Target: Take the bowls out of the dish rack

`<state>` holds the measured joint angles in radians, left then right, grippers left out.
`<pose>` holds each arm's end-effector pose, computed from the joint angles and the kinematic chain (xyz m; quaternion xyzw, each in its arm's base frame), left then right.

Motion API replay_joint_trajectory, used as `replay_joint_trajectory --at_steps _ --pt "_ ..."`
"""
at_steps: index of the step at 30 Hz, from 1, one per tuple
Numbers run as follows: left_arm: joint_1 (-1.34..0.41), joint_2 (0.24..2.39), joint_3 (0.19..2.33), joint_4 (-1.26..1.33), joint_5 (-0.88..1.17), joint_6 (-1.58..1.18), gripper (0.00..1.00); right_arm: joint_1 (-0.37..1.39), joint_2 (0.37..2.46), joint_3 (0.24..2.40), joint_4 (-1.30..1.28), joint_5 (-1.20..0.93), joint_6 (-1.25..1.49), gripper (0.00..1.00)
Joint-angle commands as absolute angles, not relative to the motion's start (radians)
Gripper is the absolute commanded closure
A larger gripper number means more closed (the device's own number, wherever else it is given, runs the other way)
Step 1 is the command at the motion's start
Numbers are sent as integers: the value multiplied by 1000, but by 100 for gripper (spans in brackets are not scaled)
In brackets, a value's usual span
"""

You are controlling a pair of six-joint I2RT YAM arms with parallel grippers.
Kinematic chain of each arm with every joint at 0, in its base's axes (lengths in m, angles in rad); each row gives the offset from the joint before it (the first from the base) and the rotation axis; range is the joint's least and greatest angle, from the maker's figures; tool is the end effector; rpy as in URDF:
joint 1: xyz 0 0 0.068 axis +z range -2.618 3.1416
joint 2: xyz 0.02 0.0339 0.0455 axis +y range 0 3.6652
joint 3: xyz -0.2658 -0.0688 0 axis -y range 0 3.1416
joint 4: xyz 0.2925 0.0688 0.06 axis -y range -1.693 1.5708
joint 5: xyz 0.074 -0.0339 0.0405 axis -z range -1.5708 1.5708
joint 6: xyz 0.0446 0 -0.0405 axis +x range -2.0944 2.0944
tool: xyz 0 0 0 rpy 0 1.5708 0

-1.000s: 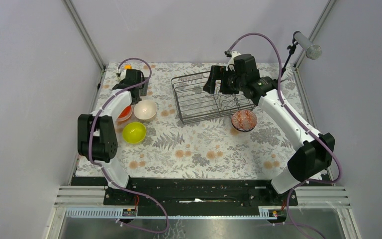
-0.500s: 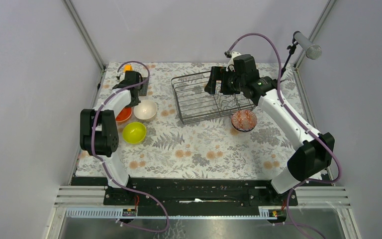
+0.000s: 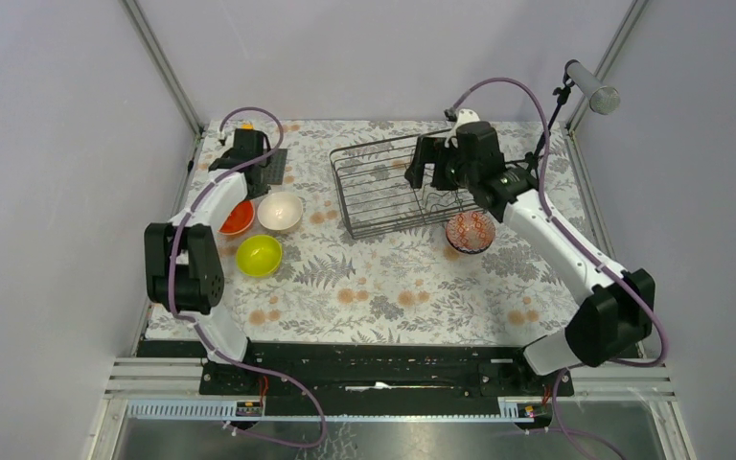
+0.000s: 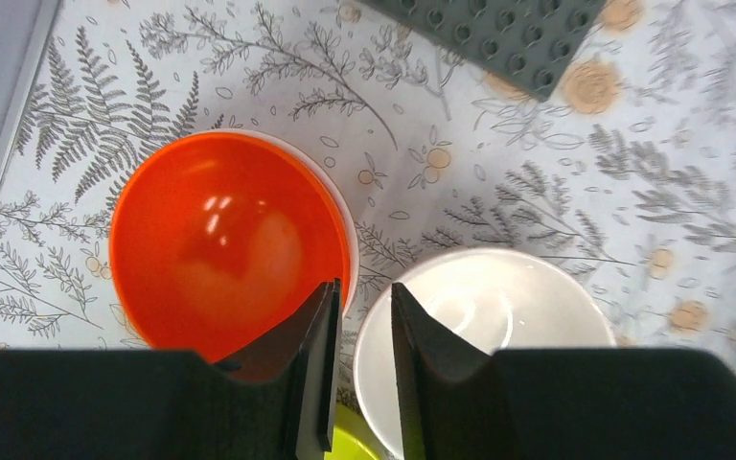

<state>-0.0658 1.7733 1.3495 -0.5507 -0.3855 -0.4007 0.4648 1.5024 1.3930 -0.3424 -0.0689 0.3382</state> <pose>0.4297 -0.0115 0.2129 -0.2118 0.9157 0.1115 0.3228 0.3613 0.1846 0.3547 -0.0718 0.8442 0.2342 0.4769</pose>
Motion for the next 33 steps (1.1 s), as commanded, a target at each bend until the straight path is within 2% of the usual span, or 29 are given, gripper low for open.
replay_joint_trajectory --at_steps 1,5,7,11,12,17,19,24,28,33 --pt "-63 1631 1341 -532 -332 -440 69 477 1374 1257 -162 54 315 0" --pt "-64 1543 1285 -510 -261 -477 66 476 1253 1078 6 82 247 0" --pt "-71 1422 1158 -412 -185 -483 60 477 1157 947 112 143 219 0" --pt "-75 1288 1020 -311 -113 -463 50 476 1092 884 91 236 242 1" --pt "-75 1249 991 -288 -98 -459 47 475 1076 868 83 261 253 0" --pt "-77 1154 903 -232 7 -444 16 457 1007 813 -66 297 266 0" --pt "-80 1144 893 -236 63 -441 9 419 995 797 -122 289 313 0" --pt "-95 1103 824 -164 153 -461 7 279 976 738 -136 180 436 0" --pt "-114 1087 782 -119 171 -458 7 265 990 703 -54 155 385 0" --pt "-120 1089 764 -108 201 -448 6 264 1060 732 -74 151 295 2"
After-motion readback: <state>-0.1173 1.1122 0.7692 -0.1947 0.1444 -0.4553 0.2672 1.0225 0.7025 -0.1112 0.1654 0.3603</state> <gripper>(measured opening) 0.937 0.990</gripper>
